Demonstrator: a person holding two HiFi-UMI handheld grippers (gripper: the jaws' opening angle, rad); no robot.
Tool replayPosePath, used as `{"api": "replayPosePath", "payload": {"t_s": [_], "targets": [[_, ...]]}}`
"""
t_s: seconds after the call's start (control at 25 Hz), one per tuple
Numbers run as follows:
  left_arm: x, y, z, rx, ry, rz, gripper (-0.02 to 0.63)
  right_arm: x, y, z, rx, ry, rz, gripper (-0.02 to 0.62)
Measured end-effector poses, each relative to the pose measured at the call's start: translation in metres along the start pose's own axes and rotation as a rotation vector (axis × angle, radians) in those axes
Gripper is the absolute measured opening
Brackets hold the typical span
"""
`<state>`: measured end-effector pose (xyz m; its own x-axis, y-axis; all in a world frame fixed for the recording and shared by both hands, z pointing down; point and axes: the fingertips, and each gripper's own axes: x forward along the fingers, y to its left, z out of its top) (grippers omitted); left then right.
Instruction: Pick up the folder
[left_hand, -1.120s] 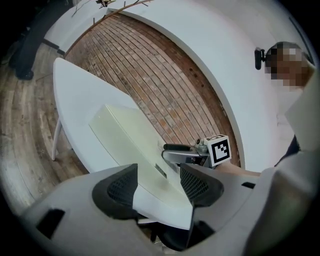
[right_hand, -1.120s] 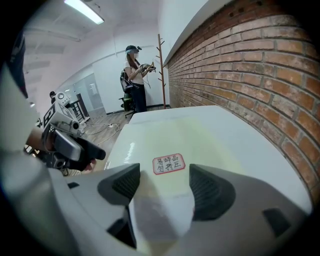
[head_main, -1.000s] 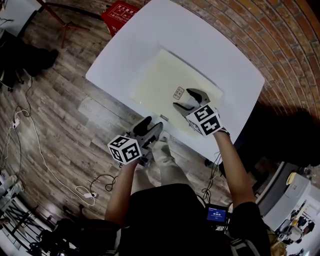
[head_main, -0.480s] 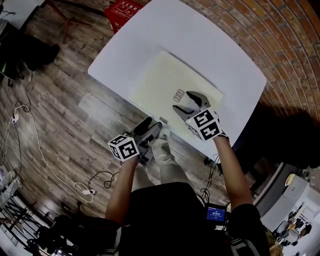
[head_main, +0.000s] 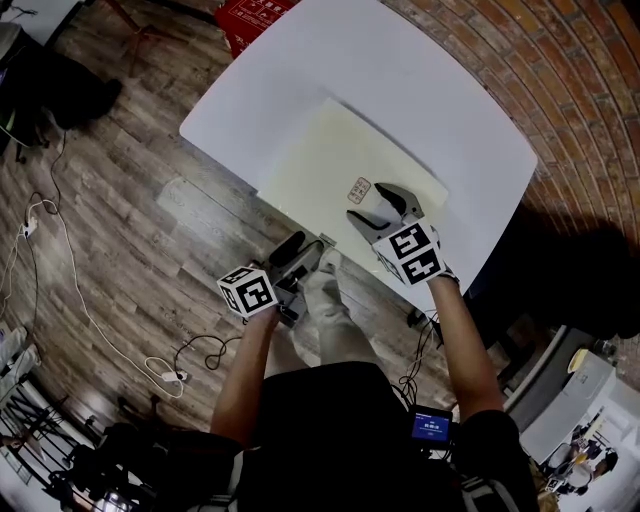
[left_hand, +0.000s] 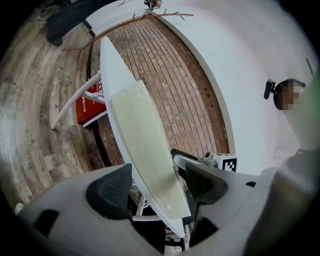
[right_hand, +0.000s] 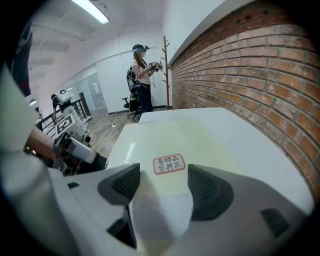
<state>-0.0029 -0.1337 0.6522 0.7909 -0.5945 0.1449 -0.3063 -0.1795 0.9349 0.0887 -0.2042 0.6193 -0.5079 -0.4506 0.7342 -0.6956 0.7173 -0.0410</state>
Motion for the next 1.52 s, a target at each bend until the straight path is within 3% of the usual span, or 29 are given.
{"api": "replayPosePath", "payload": {"t_s": [0.4,0.88,1.52], "targets": [[-0.008,-0.002,0.007,-0.097,-0.077,-0.053,0.340,0.000,0.015,-0.003,-0.005,-0.009,-0.002,0.290],[-0.018,0.008,-0.001,-0.169,-0.133,-0.061,0.360,-0.005,0.043,-0.004,-0.021,-0.028,0.026,0.290],[-0.015,0.010,-0.010,-0.207,-0.143,-0.103,0.362,-0.010,0.077,-0.008,-0.063,-0.019,0.096,0.290]]}}
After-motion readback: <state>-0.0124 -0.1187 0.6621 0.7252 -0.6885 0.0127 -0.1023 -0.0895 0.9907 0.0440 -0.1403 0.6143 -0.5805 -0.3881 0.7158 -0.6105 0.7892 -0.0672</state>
